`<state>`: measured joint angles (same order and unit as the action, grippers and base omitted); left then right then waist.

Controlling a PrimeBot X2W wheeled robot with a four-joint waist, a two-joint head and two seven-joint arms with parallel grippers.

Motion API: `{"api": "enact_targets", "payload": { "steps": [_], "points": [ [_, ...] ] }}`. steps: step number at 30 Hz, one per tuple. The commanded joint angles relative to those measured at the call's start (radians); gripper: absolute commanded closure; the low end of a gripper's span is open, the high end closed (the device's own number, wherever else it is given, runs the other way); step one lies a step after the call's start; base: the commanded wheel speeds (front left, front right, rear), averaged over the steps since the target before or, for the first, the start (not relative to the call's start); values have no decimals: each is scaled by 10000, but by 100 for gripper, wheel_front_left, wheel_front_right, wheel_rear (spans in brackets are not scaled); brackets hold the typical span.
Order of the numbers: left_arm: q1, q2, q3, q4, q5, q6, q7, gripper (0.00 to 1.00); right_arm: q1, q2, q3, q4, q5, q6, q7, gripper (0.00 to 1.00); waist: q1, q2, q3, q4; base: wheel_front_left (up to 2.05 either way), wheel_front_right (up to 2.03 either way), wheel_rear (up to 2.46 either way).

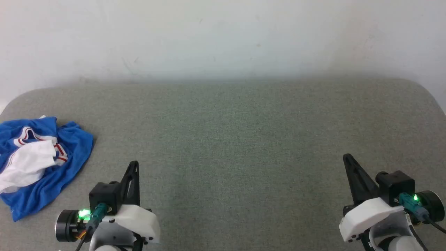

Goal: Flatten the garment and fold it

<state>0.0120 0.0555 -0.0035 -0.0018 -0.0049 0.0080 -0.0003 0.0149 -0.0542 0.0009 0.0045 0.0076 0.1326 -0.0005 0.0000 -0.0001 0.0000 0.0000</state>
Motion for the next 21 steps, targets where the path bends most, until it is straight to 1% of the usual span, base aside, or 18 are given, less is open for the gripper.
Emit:
{"api": "enact_targets", "payload": {
  "steps": [1,3,4,21],
  "points": [
    [-120,-53,35,18,49,-80,3,100,-149,40,-9,-45,-76,-19,5,100,0,1,0,0,0,0,0],
    [-120,-53,35,18,49,-80,3,100,-149,40,-9,-45,-76,-19,5,100,0,1,0,0,0,0,0],
    [4,2,-4,-2,0,4,-2,0,3,-2,-2,4,6,2,-2,0,0,0,0,0,0,0,0],
    [113,-2,-70,-8,-16,14,-303,0,27,-4,-360,160,202,-1,-303,0,0,0,1,45,0,0,0]
  ]
}}
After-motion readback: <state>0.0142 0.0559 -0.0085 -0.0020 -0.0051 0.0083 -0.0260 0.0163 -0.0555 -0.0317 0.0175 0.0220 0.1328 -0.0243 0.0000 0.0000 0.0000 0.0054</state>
